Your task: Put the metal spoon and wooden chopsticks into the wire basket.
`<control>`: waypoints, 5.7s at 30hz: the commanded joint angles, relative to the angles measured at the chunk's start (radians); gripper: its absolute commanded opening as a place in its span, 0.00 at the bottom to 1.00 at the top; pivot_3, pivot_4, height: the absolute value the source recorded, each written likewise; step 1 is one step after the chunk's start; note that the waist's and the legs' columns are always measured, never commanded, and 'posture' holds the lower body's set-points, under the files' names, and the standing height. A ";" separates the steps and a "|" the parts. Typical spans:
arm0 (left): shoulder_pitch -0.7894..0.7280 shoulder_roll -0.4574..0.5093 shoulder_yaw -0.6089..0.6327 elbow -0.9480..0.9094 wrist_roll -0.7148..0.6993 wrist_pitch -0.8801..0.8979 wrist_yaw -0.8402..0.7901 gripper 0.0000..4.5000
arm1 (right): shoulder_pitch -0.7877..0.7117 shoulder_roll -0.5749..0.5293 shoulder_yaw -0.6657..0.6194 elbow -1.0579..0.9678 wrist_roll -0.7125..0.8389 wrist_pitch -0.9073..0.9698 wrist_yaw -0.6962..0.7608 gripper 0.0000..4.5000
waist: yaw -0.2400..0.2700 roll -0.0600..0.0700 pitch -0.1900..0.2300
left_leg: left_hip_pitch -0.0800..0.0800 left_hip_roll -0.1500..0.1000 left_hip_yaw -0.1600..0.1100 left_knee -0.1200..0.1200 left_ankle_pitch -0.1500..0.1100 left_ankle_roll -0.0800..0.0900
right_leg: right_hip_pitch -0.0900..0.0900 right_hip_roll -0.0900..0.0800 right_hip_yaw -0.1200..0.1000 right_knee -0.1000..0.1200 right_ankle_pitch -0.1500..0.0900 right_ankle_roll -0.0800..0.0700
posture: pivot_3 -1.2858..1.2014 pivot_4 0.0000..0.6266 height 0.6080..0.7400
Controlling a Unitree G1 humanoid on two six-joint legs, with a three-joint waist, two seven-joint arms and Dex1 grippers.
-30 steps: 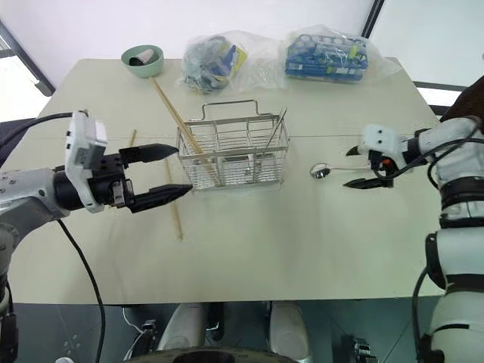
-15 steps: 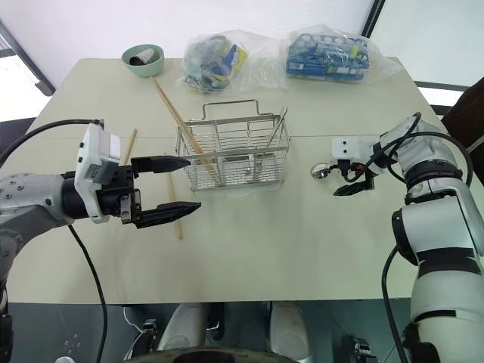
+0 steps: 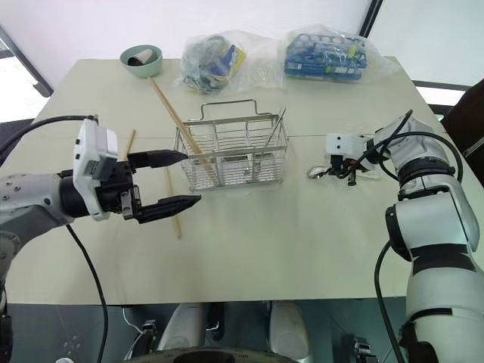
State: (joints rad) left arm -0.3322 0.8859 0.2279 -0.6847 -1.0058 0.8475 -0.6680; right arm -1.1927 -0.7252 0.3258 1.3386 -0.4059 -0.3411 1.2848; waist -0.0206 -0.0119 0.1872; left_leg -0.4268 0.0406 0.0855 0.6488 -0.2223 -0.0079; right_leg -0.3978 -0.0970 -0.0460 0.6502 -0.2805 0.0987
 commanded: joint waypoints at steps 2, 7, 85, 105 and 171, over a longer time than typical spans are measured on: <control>-0.038 0.003 0.013 0.014 0.020 -0.035 -0.002 1.00 | -0.015 -0.015 -0.054 -0.017 0.046 -0.023 0.030 0.01 | 0.001 0.000 0.000 | 0.000 -0.001 0.000 0.000 0.000 0.000 | 0.000 0.000 0.000 0.000 0.000 0.000 | 0.52 0.24 0.83; -0.091 -0.009 0.010 0.081 0.063 -0.066 0.001 1.00 | 0.025 0.004 -0.150 -0.100 0.210 -0.019 0.254 0.01 | 0.001 0.000 0.000 | 0.000 -0.001 0.000 0.000 0.000 0.000 | 0.000 0.000 0.000 0.000 0.000 0.000 | 0.52 0.24 0.83; -0.718 -0.240 -0.252 1.484 0.782 -0.022 0.349 1.00 | 0.540 -0.140 -0.638 -1.680 1.517 1.260 -0.157 0.77 | 0.026 -0.003 0.003 | -0.016 -0.001 0.000 0.006 -0.003 0.006 | -0.013 0.000 -0.005 0.004 0.001 0.000 | 0.52 0.24 0.83; -0.903 -0.302 -0.086 1.842 0.855 -0.464 0.443 0.01 | 0.593 -0.151 -0.674 -1.699 1.544 1.249 -0.239 0.79 | 0.032 -0.005 0.003 | -0.019 0.001 -0.001 0.013 -0.006 0.011 | -0.012 0.000 -0.006 0.005 0.002 0.001 | 0.52 0.24 0.83; -0.508 -0.715 -0.093 0.368 0.368 -0.226 0.462 0.99 | 0.607 -0.154 -0.709 -1.623 1.635 1.228 -0.428 0.79 | 0.033 -0.007 0.004 | -0.017 -0.001 -0.007 0.016 -0.007 0.013 | -0.006 -0.001 -0.007 0.003 0.003 0.004 | 0.52 0.24 0.83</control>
State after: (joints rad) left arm -0.8192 0.1583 0.0985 -0.2546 -0.6042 0.5932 -0.2344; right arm -0.5610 -0.8732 -0.3648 -0.2847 1.2311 0.9085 0.8442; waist 0.0129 -0.0184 0.1913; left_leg -0.4441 0.0394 0.0780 0.6652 -0.2291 0.0049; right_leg -0.4042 -0.0980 -0.0533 0.6532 -0.2776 0.1023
